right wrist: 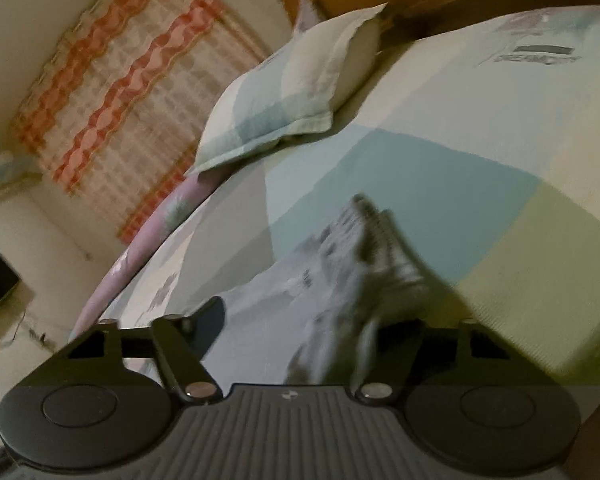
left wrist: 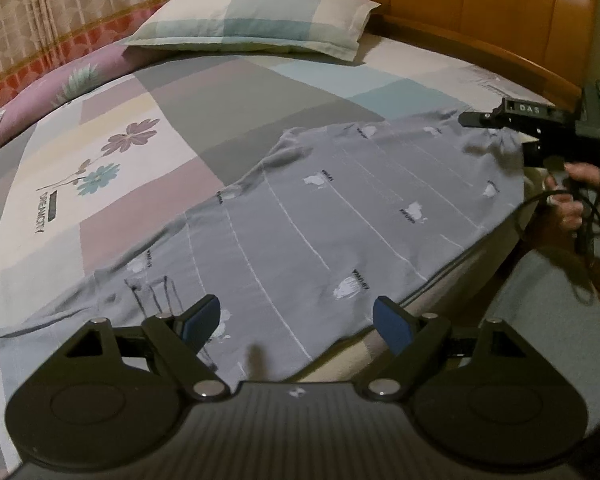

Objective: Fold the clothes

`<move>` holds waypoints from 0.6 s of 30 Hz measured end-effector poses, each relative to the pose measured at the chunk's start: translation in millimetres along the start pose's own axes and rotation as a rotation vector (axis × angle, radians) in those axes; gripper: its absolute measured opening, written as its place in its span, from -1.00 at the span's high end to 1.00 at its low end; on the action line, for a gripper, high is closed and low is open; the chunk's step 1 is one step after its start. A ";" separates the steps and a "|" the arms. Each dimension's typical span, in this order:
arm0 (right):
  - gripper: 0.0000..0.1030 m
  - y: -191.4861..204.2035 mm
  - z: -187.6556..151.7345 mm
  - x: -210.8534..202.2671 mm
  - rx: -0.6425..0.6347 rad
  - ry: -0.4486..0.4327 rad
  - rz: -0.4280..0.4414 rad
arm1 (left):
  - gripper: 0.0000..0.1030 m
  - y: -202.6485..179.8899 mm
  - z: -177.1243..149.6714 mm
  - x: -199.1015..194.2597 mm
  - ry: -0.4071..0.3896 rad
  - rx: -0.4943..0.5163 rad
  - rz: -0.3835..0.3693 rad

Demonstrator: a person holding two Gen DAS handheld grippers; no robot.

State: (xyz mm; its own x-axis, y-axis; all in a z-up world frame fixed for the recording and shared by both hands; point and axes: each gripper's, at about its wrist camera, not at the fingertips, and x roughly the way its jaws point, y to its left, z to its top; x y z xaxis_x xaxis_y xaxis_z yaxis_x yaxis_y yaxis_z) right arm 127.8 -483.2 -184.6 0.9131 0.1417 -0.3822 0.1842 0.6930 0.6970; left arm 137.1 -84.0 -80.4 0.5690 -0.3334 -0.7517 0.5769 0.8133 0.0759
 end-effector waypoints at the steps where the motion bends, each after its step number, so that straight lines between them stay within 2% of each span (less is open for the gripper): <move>1: 0.16 -3.4 2.4 1.9 0.017 -0.007 -0.017 | -0.63 -0.5 0.1 -1.1 -0.004 0.003 -0.002; 3: 0.33 -7.7 3.1 6.0 0.021 -0.008 -0.039 | -0.63 -1.4 0.2 -3.4 -0.012 0.008 -0.006; 5: 0.34 -6.3 1.1 6.9 -0.011 -0.008 -0.046 | -0.63 -2.2 -1.0 -4.5 -0.014 0.008 -0.008; 6: 0.42 -5.6 0.1 7.0 -0.028 -0.008 -0.050 | -0.63 -2.5 -1.8 -4.9 -0.013 0.009 -0.008; 9: 0.77 -8.2 1.6 10.3 -0.021 -0.007 -0.088 | -0.63 -2.5 -3.5 -6.2 -0.011 0.018 0.000; 15: 0.80 -4.7 5.5 13.3 -0.013 0.012 -0.127 | -0.63 5.6 -6.1 -15.4 -0.014 0.037 0.020; 18: 0.78 4.7 6.7 12.0 -0.051 0.022 -0.160 | -0.63 11.1 -9.7 -21.0 -0.005 0.056 0.017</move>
State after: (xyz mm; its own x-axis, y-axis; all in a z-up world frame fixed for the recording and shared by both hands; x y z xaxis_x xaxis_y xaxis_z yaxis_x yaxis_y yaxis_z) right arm 142.1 -483.0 -181.9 0.8653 0.0424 -0.4994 0.3071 0.7427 0.5951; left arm 125.9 -63.4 -70.1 0.5815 -0.3222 -0.7470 0.5988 0.7911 0.1249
